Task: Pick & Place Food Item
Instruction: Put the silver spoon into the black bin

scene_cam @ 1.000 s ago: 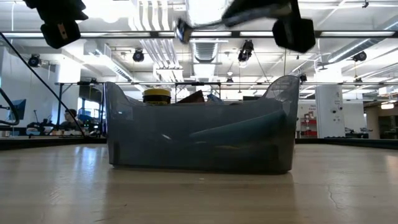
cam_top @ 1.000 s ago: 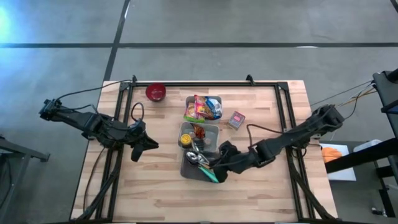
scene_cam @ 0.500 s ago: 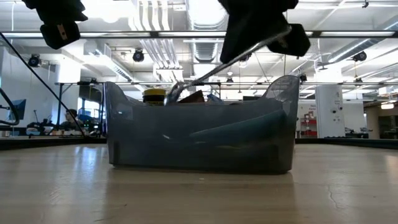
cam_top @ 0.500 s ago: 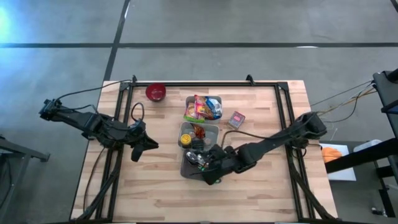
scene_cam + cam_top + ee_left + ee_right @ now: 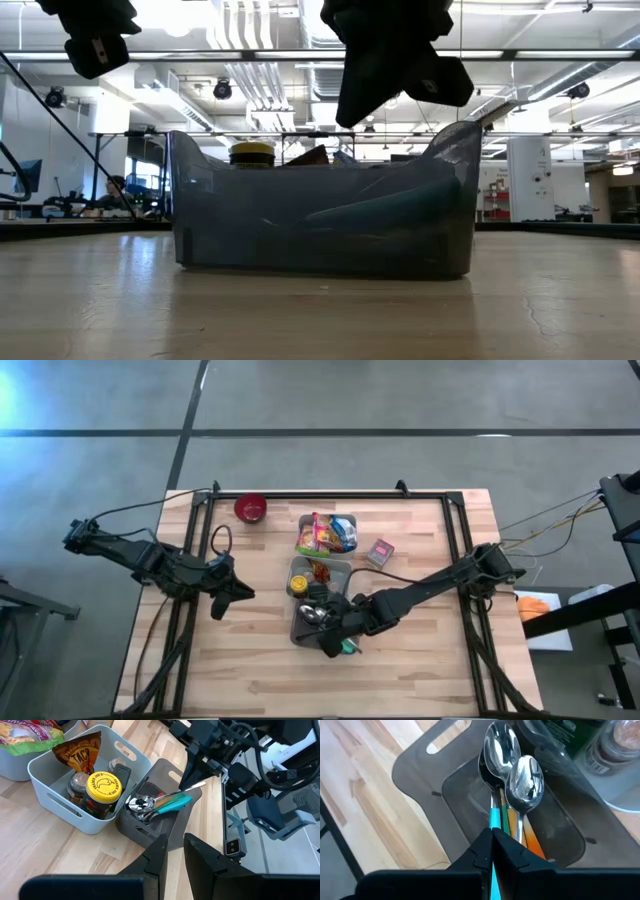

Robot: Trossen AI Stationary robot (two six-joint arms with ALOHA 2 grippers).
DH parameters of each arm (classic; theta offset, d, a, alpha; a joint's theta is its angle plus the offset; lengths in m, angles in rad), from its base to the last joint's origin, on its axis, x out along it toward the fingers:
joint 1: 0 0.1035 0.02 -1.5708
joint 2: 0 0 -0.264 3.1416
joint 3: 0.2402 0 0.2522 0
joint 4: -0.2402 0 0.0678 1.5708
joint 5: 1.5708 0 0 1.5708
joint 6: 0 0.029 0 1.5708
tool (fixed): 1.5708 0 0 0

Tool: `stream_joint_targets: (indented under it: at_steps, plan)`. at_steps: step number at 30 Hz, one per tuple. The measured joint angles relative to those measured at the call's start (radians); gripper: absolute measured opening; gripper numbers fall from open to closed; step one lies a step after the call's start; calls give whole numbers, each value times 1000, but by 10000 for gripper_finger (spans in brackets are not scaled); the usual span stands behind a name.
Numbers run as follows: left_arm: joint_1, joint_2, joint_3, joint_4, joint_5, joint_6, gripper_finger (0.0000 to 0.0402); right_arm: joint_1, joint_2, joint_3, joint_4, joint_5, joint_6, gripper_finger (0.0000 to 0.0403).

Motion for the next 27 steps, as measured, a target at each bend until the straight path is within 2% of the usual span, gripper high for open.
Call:
stream_joint_targets:
  at_steps: [6,12,19,22,27]
  plan:
    - [0,0,0,0,0,0,67,0,0,-5,2,-6,-5,7]
    - [0,0,0,0,0,0,67,-11,-3,-5,-2,-151,-43,8]
    - [0,0,0,0,0,0,67,-13,-3,-6,-33,-193,-98,11]
    - [0,0,0,0,0,0,67,-18,-3,-6,-71,-218,-114,33]
    - [0,0,0,0,0,0,67,-27,-3,-6,-106,-240,-151,110]
